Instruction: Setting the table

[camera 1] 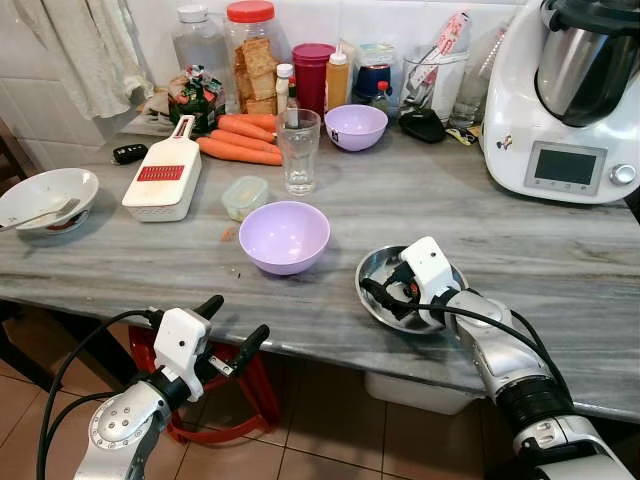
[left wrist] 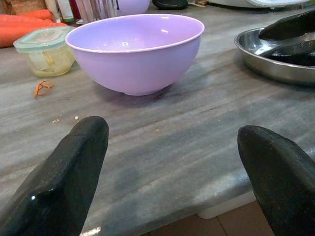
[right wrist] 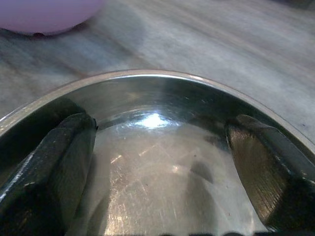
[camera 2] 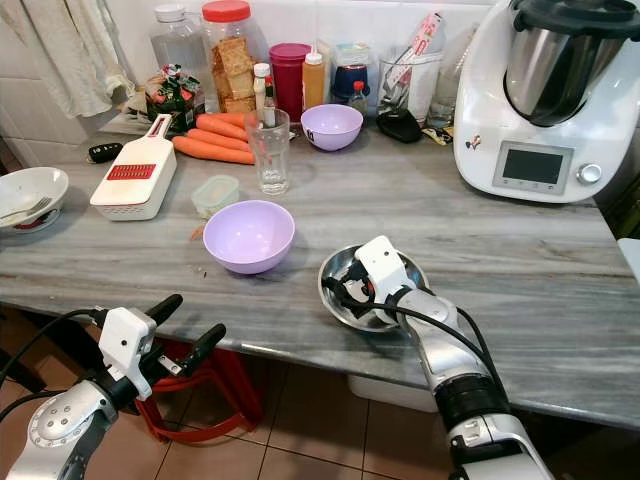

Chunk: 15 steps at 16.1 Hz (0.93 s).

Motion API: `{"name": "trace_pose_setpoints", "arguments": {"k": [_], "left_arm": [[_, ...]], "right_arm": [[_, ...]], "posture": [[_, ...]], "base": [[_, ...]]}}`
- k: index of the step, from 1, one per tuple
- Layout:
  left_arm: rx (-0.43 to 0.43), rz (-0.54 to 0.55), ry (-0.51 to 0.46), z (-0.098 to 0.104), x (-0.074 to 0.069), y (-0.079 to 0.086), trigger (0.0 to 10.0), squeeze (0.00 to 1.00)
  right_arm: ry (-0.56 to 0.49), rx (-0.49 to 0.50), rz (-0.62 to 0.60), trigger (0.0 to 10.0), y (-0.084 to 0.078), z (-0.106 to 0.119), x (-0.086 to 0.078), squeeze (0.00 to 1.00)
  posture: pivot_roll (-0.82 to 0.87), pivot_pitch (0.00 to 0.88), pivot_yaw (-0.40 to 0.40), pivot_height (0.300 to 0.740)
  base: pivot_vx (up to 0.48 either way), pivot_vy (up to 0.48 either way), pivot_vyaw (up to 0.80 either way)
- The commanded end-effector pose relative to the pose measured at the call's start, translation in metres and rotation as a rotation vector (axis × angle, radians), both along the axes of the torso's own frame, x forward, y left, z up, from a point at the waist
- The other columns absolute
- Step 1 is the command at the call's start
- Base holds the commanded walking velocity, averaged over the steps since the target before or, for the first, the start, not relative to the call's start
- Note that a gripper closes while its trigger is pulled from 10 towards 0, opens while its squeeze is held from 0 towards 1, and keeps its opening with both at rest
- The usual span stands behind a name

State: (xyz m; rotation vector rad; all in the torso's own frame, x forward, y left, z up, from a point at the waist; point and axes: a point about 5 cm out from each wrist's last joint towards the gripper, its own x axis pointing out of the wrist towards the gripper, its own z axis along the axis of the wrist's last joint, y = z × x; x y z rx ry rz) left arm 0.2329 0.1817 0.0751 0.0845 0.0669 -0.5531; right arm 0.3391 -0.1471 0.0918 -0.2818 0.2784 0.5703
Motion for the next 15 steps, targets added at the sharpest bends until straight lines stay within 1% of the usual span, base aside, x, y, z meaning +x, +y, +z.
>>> {"name": "trace_pose_setpoints", "arguments": {"k": [1, 6, 8, 10, 13, 15], "left_arm": [[0.015, -0.008, 0.001, 0.001, 0.000, 0.000, 10.0, 0.00], [0.016, -0.006, -0.003, 0.002, 0.001, -0.001, 10.0, 0.00], [0.016, -0.007, -0.002, 0.003, 0.002, -0.002, 10.0, 0.00], [0.018, -0.005, -0.002, 0.003, 0.001, -0.003, 10.0, 0.00], [0.019, 0.000, -0.003, 0.003, 0.002, -0.003, 10.0, 0.00], [0.018, 0.004, -0.003, 0.002, 0.002, -0.004, 10.0, 0.00]], "right_arm": [[-0.007, 0.015, 0.032, 10.0, 0.007, 0.004, 0.003, 0.00], [-0.015, 0.025, 0.051, 10.0, 0.014, 0.007, 0.006, 0.00], [-0.018, 0.028, 0.064, 10.0, 0.019, 0.008, 0.008, 0.00], [-0.019, 0.046, 0.074, 10.0, 0.029, 0.010, 0.011, 0.00], [-0.012, 0.074, 0.079, 10.0, 0.040, 0.012, 0.015, 0.00], [-0.007, 0.085, 0.076, 10.0, 0.043, 0.012, 0.018, 0.00]], "posture": [[0.04, 0.000, 0.028, 0.740], [0.04, 0.000, 0.029, 0.740], [0.05, 0.000, 0.029, 0.740], [0.05, 0.000, 0.028, 0.740], [0.05, 0.000, 0.024, 0.740], [0.06, 0.000, 0.016, 0.740]], "base": [[0.000, 0.000, 0.00], [0.000, 0.000, 0.00], [0.000, 0.000, 0.00], [0.000, 0.000, 0.00], [0.000, 0.000, 0.00], [0.000, 0.000, 0.00]]}}
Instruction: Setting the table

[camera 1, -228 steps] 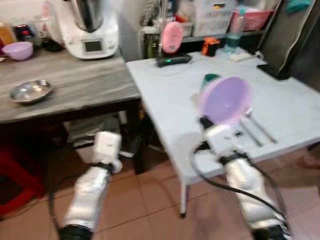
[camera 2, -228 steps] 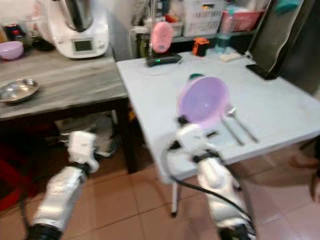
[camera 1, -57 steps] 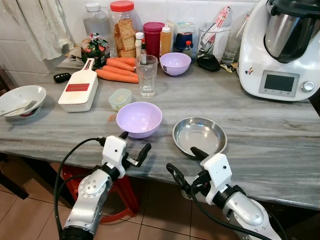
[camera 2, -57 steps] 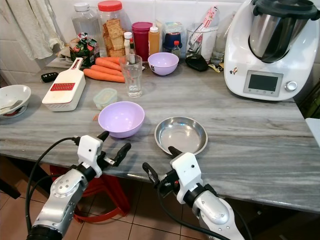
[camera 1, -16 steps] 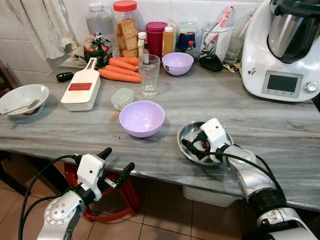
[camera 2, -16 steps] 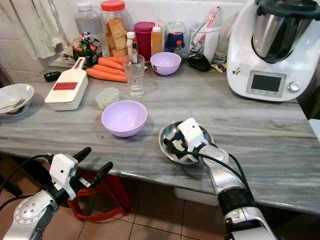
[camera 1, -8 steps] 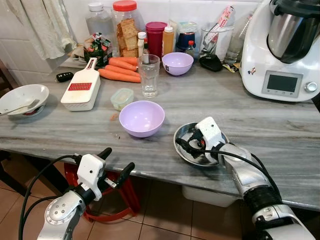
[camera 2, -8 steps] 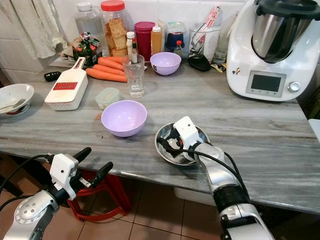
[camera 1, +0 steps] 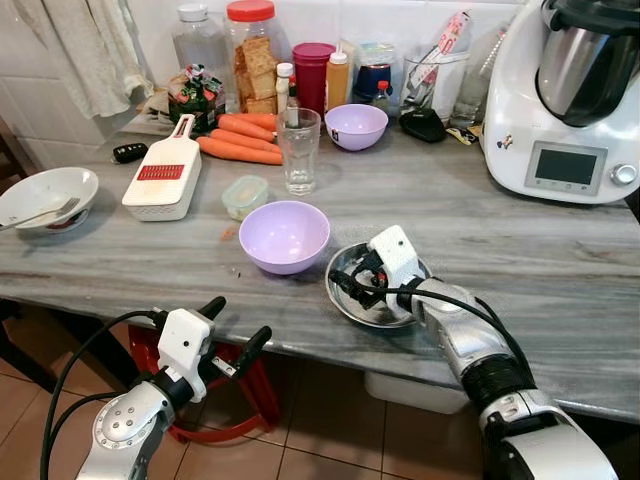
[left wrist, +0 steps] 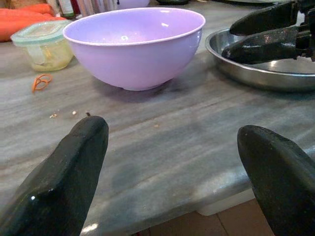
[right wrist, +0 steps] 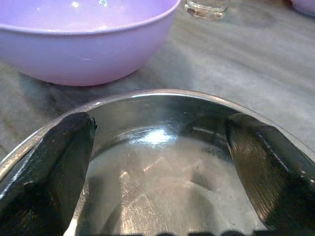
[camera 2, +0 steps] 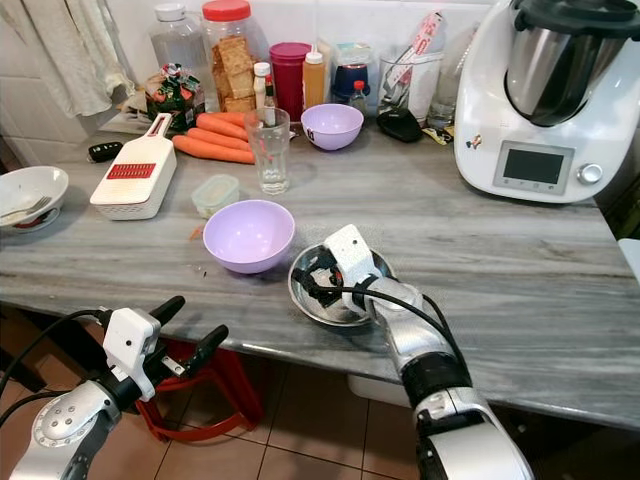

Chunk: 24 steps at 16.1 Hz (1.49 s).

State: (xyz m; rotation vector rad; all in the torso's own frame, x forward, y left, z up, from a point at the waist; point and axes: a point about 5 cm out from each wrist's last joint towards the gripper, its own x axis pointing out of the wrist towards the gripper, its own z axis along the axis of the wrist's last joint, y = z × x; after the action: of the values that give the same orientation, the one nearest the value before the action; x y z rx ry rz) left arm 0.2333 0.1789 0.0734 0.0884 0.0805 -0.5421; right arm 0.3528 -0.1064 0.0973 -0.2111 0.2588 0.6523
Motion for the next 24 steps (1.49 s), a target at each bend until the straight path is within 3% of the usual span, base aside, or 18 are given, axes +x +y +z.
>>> {"name": "trace_pose_setpoints", "arguments": {"k": [1, 8, 13, 20, 24], "left_arm": [[0.011, -0.006, -0.014, 0.004, 0.002, -0.001, 10.0, 0.00], [0.011, -0.001, -0.012, 0.002, 0.000, -0.002, 10.0, 0.00], [0.009, -0.004, -0.011, 0.002, -0.001, -0.003, 10.0, 0.00], [0.007, -0.003, -0.013, 0.002, 0.000, -0.003, 10.0, 0.00], [-0.013, 0.001, -0.027, 0.002, 0.005, -0.005, 10.0, 0.00]], "right_arm": [[-0.016, 0.013, 0.005, 10.0, 0.005, 0.007, 0.005, 0.00], [0.011, 0.046, 0.048, 10.0, 0.025, 0.004, 0.004, 0.00], [0.019, 0.060, 0.072, 10.0, 0.030, 0.001, 0.001, 0.00], [-0.133, 0.143, -0.066, 10.0, -0.001, 0.021, -0.002, 0.00], [-0.287, 0.185, -0.213, 10.0, -0.031, 0.036, -0.022, 0.00]], "posture": [[0.06, 0.000, 0.016, 0.740], [0.06, 0.000, 0.010, 0.740], [0.06, 0.000, 0.010, 0.740], [0.05, 0.000, 0.014, 0.740], [0.03, 0.000, 0.018, 0.740]], "base": [[0.000, 0.000, 0.00], [0.000, 0.000, 0.00], [0.000, 0.000, 0.00], [0.000, 0.000, 0.00], [0.000, 0.000, 0.00]]}}
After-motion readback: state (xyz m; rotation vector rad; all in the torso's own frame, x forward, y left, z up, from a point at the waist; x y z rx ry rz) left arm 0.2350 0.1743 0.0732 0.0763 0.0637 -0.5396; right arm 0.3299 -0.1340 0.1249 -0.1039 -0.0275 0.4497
